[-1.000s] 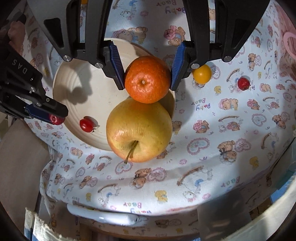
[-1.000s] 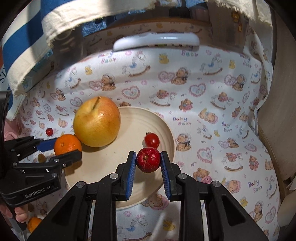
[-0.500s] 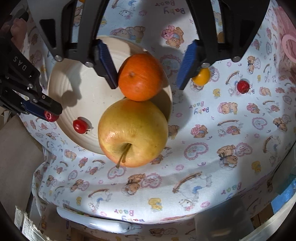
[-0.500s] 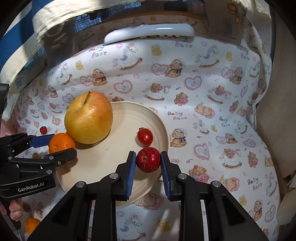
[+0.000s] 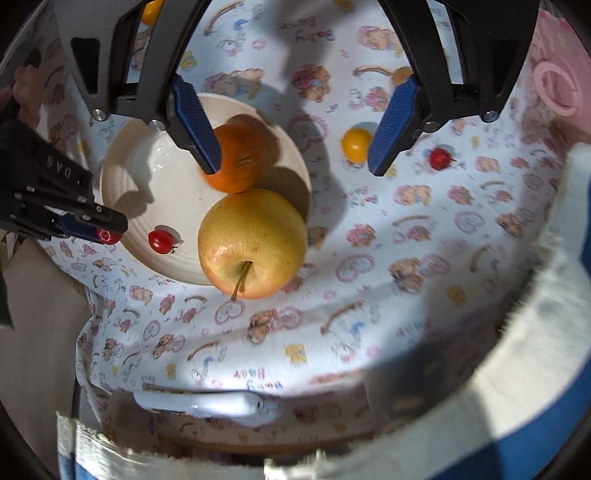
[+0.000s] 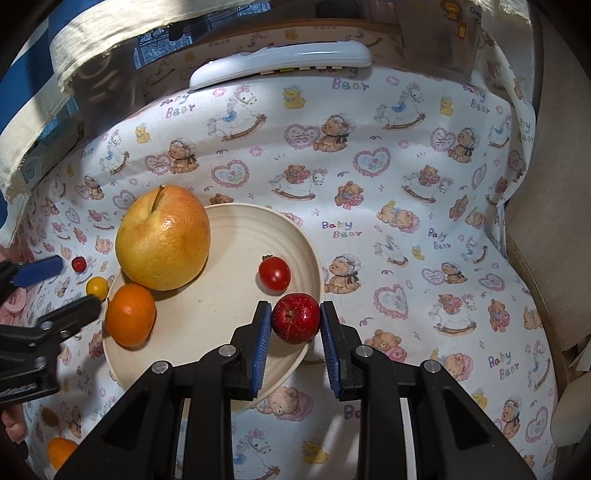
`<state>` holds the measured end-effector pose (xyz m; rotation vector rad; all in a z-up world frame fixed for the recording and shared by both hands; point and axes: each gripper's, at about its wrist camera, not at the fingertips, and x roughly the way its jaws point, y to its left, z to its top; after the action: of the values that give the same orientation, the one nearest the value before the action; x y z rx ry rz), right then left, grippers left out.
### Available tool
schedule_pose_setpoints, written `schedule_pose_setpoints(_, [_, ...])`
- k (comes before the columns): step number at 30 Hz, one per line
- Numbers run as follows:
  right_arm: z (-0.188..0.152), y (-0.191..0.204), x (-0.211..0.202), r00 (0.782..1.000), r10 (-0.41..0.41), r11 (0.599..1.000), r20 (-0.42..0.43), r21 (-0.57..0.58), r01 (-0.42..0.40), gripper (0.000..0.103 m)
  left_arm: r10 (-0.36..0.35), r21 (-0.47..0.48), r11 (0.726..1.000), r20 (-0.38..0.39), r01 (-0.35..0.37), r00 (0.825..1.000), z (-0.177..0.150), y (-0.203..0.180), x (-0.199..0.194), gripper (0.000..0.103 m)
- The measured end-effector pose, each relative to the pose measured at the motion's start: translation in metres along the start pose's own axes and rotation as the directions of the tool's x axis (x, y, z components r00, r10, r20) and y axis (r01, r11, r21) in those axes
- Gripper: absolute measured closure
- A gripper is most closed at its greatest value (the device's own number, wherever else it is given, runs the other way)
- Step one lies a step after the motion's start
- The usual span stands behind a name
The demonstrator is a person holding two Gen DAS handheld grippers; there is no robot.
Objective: Organize fruits
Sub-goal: 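Open the left tool to drop the orange onto the plate while the right tool releases the tomato, then close the left tool on a brown round fruit while the right tool approaches a small orange fruit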
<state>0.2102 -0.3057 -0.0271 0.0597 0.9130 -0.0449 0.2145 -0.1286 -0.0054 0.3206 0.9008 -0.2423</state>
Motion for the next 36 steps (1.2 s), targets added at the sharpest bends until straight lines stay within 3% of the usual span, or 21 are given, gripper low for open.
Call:
schedule_pose_setpoints(3, [0.000, -0.002, -0.003, 1.000, 0.016, 1.000, -0.001, 0.017, -0.016, 0.075, 0.031, 0.015, 0.999, 0.016, -0.031, 0.999, -0.004, 0.003, -0.004, 0.021])
schedule_pose_setpoints(5, [0.000, -0.002, -0.005, 1.000, 0.005, 1.000, 0.009, 0.019, -0.005, 0.069, 0.025, 0.004, 1.000, 0.041, -0.025, 0.999, -0.008, 0.008, -0.012, 0.021])
schedule_pose_setpoints(7, [0.001, -0.003, -0.009, 1.000, -0.003, 1.000, 0.027, 0.026, 0.002, 0.046, 0.018, -0.017, 1.000, 0.075, -0.017, 0.997, -0.011, 0.015, -0.021, 0.021])
schedule_pose_setpoints(13, [0.003, -0.001, -0.029, 0.996, 0.028, 0.999, 0.090, 0.031, -0.031, 0.045, 0.019, -0.082, 0.997, 0.220, -0.001, 0.975, -0.027, 0.039, -0.061, 0.015])
schedule_pose_setpoints(17, [0.003, 0.006, -0.052, 0.985, 0.054, 0.998, 0.163, 0.010, -0.056, 0.042, 0.072, -0.112, 0.993, 0.299, -0.040, 0.952, -0.043, 0.055, -0.077, 0.010])
schedule_pose_setpoints(19, [0.002, 0.010, -0.063, 0.977, 0.062, 0.998, 0.205, 0.001, -0.064, 0.033, 0.091, -0.129, 0.990, 0.344, -0.049, 0.934, -0.049, 0.064, -0.083, 0.004])
schedule_pose_setpoints(21, [0.001, 0.014, -0.071, 0.970, 0.052, 0.999, 0.236, -0.006, -0.052, 0.029, 0.131, -0.154, 0.985, 0.412, -0.073, 0.902, -0.057, 0.071, -0.090, 0.000])
schedule_pose_setpoints(22, [0.002, 0.016, -0.072, 0.969, 0.043, 0.999, 0.242, -0.010, -0.042, 0.021, 0.151, -0.170, 0.982, 0.443, -0.082, 0.884, -0.060, 0.075, -0.093, 0.000])
schedule_pose_setpoints(23, [0.002, 0.017, -0.073, 0.968, 0.033, 0.999, 0.250, -0.014, -0.030, 0.018, 0.159, -0.184, 0.980, 0.456, -0.082, 0.876, -0.062, 0.079, -0.094, 0.001])
schedule_pose_setpoints(27, [0.000, 0.016, -0.074, 0.961, 0.008, 1.000, 0.277, 0.018, -0.013, 0.017, 0.145, -0.228, 0.973, 0.452, -0.043, 0.880, -0.064, 0.093, -0.092, 0.001])
schedule_pose_setpoints(36, [-0.004, 0.018, -0.093, 0.933, 0.003, 0.999, 0.360, 0.036, -0.017, 0.008, 0.169, -0.233, 0.970, 0.461, -0.064, 0.871, -0.074, 0.093, -0.100, 0.001])
